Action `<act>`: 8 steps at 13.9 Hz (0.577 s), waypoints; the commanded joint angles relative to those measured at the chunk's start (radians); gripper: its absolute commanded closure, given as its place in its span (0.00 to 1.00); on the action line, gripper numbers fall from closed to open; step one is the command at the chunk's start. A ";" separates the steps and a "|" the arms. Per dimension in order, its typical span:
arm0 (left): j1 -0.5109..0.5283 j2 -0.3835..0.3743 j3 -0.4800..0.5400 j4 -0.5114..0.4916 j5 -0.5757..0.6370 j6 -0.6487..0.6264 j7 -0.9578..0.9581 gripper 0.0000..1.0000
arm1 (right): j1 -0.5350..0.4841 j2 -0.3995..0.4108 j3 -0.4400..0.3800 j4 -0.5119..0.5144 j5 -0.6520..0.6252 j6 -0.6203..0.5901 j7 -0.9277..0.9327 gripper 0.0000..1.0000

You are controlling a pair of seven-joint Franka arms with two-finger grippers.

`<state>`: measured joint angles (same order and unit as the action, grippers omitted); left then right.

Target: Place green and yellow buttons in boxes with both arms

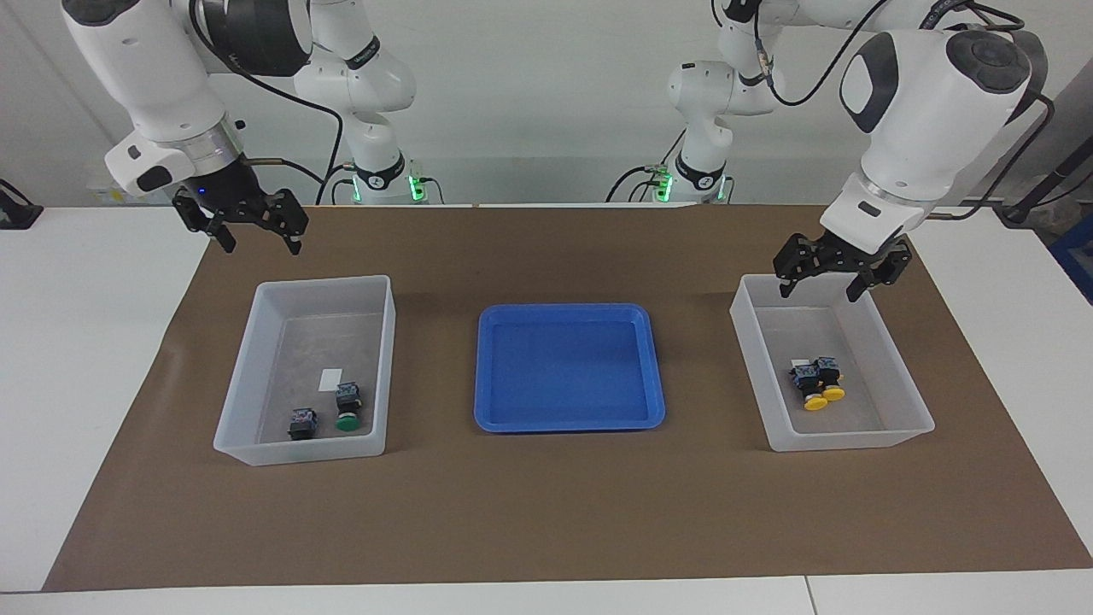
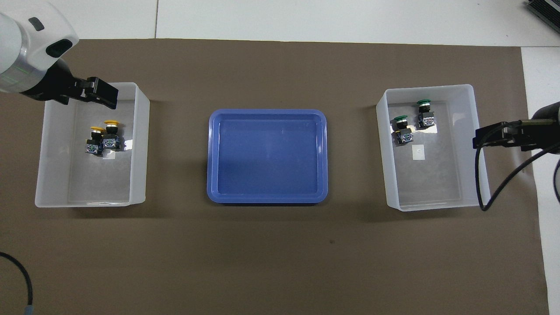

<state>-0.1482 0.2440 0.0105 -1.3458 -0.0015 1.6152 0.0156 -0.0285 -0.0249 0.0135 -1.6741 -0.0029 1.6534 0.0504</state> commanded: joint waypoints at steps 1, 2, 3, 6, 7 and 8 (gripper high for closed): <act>0.028 -0.046 0.006 -0.072 -0.017 0.035 0.003 0.00 | 0.002 0.002 0.010 0.010 0.024 0.002 -0.006 0.00; 0.036 -0.058 0.006 -0.097 -0.014 0.046 0.003 0.00 | 0.018 0.006 0.016 0.023 0.015 0.002 0.000 0.00; 0.038 -0.074 0.006 -0.136 -0.012 0.078 0.003 0.00 | 0.028 0.008 0.016 0.027 0.009 0.002 0.002 0.00; 0.073 -0.095 0.006 -0.187 -0.009 0.132 0.006 0.00 | 0.028 0.008 0.016 0.028 0.009 0.002 0.011 0.00; 0.078 -0.095 0.006 -0.185 -0.009 0.127 0.006 0.00 | 0.028 0.008 0.016 0.028 0.009 0.002 0.017 0.00; 0.078 -0.095 0.006 -0.185 -0.009 0.126 0.004 0.00 | 0.028 0.008 0.017 0.028 0.009 0.002 0.025 0.00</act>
<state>-0.0805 0.1914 0.0195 -1.4771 -0.0016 1.7145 0.0165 0.0065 -0.0249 0.0261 -1.6612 -0.0029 1.6549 0.0512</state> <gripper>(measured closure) 0.000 0.000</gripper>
